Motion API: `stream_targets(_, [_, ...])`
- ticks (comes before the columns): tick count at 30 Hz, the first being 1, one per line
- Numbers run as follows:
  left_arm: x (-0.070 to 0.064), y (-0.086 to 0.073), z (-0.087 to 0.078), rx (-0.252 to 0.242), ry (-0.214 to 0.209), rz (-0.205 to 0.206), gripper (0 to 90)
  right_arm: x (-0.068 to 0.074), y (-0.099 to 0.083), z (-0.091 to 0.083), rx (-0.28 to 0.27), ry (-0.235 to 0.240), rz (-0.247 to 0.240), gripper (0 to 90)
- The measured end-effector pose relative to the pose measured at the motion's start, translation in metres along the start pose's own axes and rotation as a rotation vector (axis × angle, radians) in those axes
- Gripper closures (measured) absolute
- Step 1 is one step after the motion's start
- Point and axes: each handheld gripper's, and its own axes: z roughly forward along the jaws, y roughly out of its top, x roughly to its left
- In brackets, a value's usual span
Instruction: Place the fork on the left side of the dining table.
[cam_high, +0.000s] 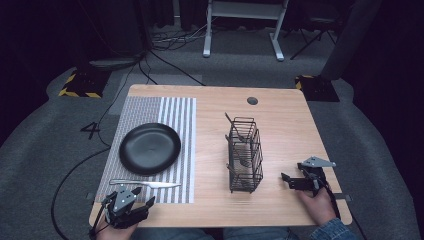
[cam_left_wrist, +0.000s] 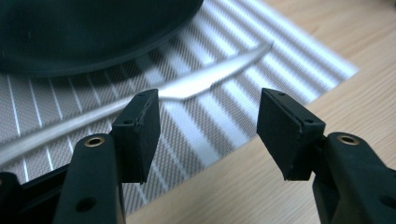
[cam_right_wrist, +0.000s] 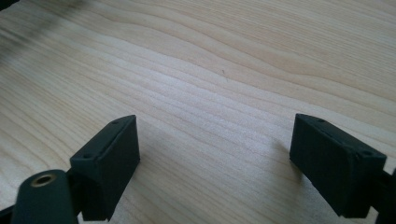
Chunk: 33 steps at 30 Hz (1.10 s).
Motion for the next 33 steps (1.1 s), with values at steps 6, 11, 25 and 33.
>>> stream_targets(6, [-0.001, 0.017, -0.006, -0.037, -0.001, -0.004, 41.2, 0.0, 0.0, 0.0, -0.001, 0.0, -0.001, 15.9])
stream_targets(11, [0.006, 0.031, -0.013, -0.089, -0.013, -0.039, 41.9, 0.0, 0.0, 0.0, -0.001, -0.001, -0.001, 16.0])
stream_targets(25, [0.016, 0.075, -0.018, -0.102, -0.04, -0.036, 43.8, 0.0, 0.0, 0.0, -0.001, 0.0, 0.001, 16.0])
stream_targets(33, [0.022, 0.091, -0.025, -0.118, -0.062, -0.023, 43.1, 0.0, 0.0, 0.0, -0.001, -0.001, 0.001, 16.0])
